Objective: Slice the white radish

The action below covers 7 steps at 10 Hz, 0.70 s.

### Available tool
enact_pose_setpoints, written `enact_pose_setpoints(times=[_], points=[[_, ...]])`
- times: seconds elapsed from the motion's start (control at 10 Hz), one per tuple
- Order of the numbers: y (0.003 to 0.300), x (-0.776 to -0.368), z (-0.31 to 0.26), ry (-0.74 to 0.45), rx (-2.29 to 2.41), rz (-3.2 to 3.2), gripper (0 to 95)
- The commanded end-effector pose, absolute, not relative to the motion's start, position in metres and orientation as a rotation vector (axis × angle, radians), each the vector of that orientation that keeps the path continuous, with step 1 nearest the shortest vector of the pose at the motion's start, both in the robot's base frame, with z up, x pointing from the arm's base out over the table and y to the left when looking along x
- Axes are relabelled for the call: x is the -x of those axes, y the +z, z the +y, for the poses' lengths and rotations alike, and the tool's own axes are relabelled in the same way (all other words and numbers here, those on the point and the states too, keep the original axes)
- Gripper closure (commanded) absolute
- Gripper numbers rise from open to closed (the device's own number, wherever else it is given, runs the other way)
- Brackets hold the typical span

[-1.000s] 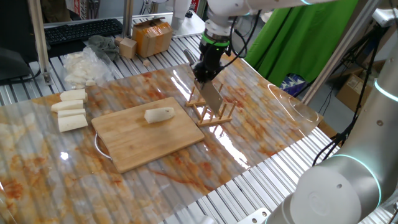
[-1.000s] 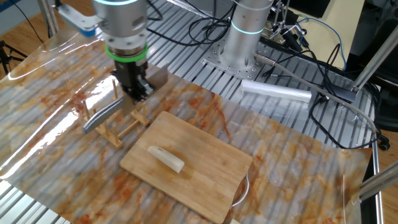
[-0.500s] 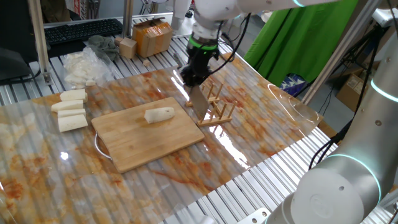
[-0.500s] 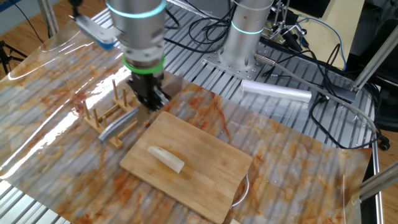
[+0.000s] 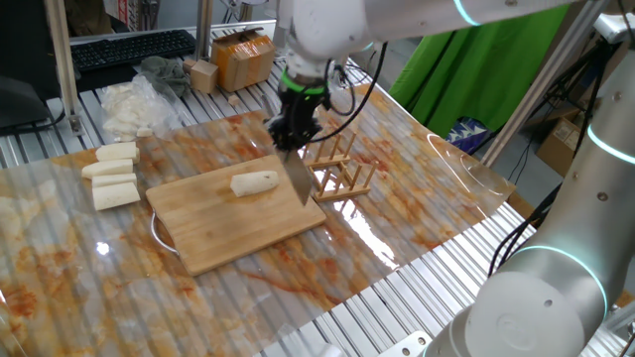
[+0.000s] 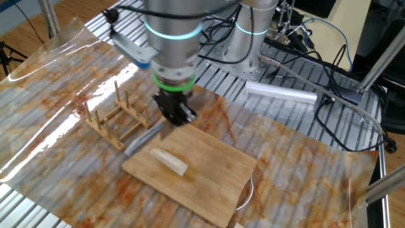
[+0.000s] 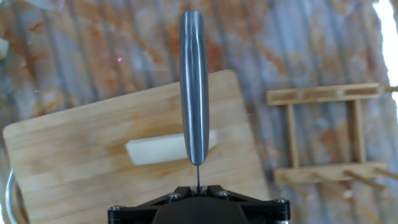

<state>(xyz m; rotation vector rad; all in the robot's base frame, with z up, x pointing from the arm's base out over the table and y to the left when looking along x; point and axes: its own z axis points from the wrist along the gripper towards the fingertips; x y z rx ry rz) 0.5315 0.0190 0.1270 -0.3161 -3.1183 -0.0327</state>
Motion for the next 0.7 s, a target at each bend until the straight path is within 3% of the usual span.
enact_pose_setpoints(times=[0.1,0.7], points=[[0.121,-0.534,0.031,-0.023,0.302,-3.123,95.0],[0.104,-0.540,0.055,-0.018,0.285,-3.132,95.0]])
